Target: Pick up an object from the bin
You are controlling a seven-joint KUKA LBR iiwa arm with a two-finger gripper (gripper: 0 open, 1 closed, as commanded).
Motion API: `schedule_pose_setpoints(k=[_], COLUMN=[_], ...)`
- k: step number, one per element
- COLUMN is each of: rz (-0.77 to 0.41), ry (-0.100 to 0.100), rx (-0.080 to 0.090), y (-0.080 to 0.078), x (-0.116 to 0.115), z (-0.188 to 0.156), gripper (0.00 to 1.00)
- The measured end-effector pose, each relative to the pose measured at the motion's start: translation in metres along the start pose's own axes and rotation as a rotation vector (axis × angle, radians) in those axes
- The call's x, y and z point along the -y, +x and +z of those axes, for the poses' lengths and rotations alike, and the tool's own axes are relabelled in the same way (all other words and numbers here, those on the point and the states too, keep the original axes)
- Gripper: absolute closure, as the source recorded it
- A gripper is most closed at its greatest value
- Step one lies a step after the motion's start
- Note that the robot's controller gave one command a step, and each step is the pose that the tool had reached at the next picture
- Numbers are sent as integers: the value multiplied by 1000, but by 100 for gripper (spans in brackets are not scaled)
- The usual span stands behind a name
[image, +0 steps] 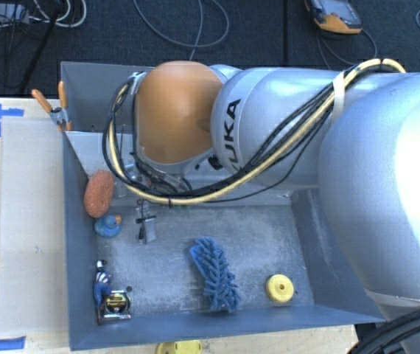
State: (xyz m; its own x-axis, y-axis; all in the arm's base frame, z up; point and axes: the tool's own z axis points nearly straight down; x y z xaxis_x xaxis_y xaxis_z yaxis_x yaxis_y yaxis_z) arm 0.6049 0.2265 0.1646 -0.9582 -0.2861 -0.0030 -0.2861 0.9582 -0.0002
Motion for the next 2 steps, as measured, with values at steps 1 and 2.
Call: schedule_pose_setpoints(k=[1, 2], rz=[-228, -362], ry=[-2, -1], rx=[-7, -1], y=[16, -9], x=[-23, -18], z=[37, 26], gripper=[0, 0])
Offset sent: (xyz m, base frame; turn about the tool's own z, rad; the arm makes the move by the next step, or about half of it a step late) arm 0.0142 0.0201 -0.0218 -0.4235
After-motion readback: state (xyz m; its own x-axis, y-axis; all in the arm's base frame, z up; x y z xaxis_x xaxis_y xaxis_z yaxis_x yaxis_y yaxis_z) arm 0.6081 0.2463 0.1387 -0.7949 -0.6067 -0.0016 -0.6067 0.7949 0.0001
